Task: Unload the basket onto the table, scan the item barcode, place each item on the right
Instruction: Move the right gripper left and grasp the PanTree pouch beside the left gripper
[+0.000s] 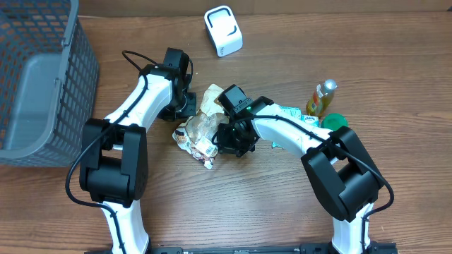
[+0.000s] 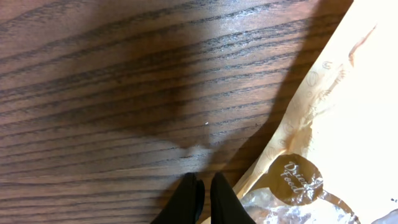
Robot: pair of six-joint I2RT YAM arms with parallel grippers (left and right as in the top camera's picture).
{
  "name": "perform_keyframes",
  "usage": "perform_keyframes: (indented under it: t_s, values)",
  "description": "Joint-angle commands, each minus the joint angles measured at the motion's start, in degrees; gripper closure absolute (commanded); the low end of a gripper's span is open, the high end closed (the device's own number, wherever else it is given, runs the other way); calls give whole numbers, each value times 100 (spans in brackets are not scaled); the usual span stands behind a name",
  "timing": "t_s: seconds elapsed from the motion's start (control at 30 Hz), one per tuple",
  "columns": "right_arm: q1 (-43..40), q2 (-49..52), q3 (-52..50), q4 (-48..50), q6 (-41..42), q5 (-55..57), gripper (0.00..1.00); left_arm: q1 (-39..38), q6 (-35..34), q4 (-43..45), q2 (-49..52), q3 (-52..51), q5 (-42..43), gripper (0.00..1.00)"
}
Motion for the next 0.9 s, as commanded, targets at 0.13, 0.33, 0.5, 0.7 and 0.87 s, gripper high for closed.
perform_keyframes:
  t_s: [0.13,0.33,0.5,0.7,0.87]
  values:
    - [-15,33,48,4,24,-136,75,9,-61,-61,-7,-24,-59,90]
    - [-13,33,48,9,24,-243,73,11,-61,-151,-7,-24,-57,90]
    - [-13,33,48,9,24,-302,71,9,-59,-149,-7,-24,-59,87]
    - [-9,33,48,13,26,-369,62,9,-59,-146,-7,-24,-59,87]
    - [-9,33,48,83,24,-573,57,11,-59,-149,-7,-24,-59,84]
